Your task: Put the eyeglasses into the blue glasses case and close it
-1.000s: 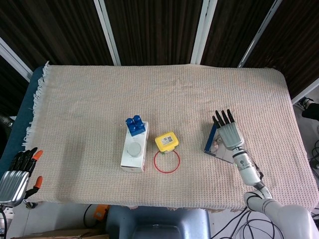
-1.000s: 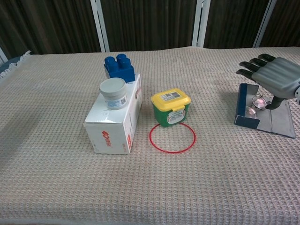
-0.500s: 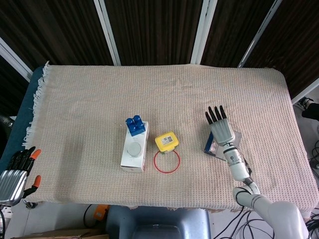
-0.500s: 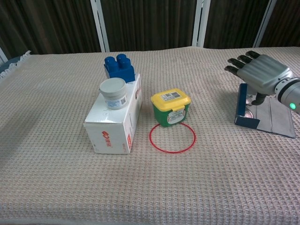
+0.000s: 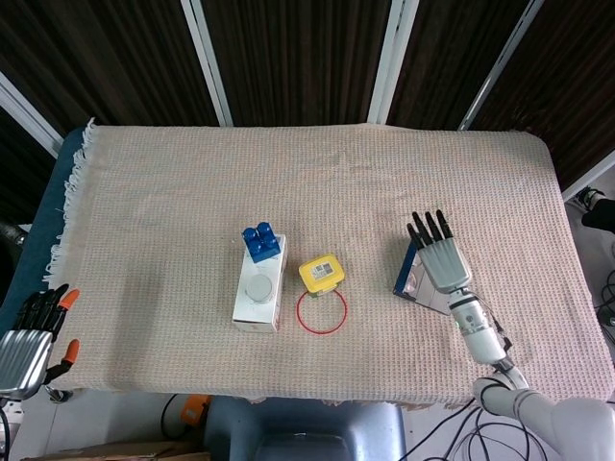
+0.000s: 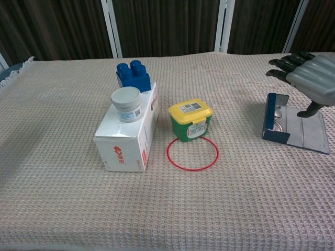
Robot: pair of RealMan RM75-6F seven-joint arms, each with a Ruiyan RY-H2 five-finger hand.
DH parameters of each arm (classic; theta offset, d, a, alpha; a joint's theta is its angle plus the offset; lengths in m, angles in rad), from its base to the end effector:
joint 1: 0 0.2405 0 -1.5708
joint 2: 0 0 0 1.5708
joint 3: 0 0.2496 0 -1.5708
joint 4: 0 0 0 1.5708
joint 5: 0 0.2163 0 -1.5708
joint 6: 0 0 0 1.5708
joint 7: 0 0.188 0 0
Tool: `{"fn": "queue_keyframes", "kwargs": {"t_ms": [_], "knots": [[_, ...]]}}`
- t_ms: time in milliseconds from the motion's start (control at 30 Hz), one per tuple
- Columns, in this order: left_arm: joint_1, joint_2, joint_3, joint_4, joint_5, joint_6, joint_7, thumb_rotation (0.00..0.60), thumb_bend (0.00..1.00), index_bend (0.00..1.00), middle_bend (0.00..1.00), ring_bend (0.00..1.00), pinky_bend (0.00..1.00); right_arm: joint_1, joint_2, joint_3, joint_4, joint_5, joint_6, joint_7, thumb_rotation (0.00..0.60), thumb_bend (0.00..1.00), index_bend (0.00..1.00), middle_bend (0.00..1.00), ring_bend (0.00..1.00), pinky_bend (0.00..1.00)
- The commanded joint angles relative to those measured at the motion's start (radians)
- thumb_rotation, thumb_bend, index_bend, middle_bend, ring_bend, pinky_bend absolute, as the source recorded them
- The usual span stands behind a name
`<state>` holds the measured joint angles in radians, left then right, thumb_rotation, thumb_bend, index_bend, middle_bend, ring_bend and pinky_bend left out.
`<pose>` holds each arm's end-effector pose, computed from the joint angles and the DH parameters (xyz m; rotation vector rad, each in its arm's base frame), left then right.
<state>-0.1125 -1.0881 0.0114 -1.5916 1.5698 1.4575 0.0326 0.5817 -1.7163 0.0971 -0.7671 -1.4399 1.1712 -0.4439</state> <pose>-0.3054 0.2197 0.1419 -1.5319 -0.8545 -0.8395 -0.2676 -0.4019 0.0065 1.7306 -0.2287 0.5250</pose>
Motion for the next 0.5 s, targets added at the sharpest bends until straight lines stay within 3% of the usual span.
{"fn": "queue_keyframes", "kwargs": {"t_ms": [33, 267, 500], "knots": [[-0.001, -0.003, 0.000, -0.001, 0.000, -0.002, 0.008, 0.600, 0.44, 0.00, 0.00, 0.00, 0.03, -0.049, 0.065, -0.074, -0.019, -0.083, 0.064, 0.120, 0.600, 0.25, 0.34, 0.02, 0.00, 0.00], [-0.004, -0.014, -0.004, -0.004, -0.013, -0.012, 0.037, 0.600, 0.44, 0.00, 0.00, 0.00, 0.03, -0.080, 0.095, -0.174, 0.156, -0.203, 0.130, 0.321, 0.600, 0.27, 0.56, 0.06, 0.00, 0.00], [-0.013, -0.022, -0.005, -0.010, -0.022, -0.032, 0.064, 0.600, 0.44, 0.00, 0.00, 0.00, 0.03, -0.098, 0.053, -0.219, 0.343, -0.250, 0.139, 0.490, 0.600, 0.30, 0.64, 0.09, 0.00, 0.00]]}}
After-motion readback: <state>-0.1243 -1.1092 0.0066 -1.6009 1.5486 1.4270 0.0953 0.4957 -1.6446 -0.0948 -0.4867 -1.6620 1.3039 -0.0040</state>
